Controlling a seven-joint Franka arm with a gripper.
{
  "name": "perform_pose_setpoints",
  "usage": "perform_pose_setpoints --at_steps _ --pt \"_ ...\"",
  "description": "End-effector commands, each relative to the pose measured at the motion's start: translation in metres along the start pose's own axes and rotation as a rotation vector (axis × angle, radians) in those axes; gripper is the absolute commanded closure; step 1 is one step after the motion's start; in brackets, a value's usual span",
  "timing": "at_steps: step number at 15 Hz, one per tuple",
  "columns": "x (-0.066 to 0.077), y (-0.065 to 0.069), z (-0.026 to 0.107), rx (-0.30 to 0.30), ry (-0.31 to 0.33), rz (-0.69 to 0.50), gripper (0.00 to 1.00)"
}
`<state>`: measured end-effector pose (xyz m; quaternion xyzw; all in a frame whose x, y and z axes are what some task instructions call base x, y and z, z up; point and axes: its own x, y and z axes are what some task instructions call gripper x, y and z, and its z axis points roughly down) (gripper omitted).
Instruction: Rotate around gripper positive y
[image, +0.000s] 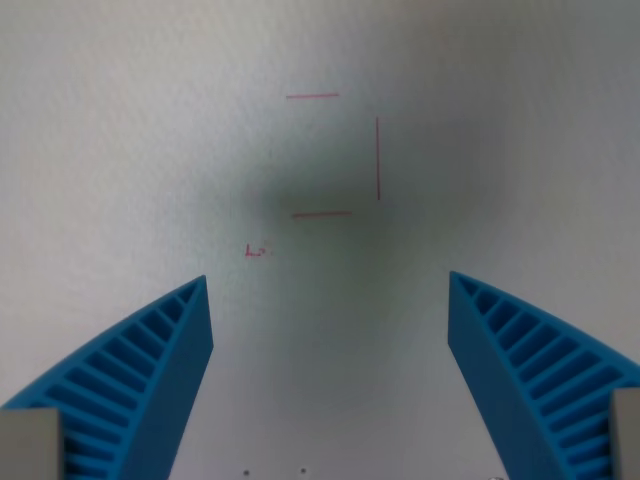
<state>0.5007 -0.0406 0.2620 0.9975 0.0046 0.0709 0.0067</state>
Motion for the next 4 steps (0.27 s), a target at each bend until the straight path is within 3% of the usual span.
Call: perform_pose_setpoints --at_steps 1,4 --pt "-0.0160 -0.0008 -0.0051 0.011 0.280 0.002 0.00" --pt "-0.0160 -0.0008 -0.0051 0.011 0.315 0.002 0.00"
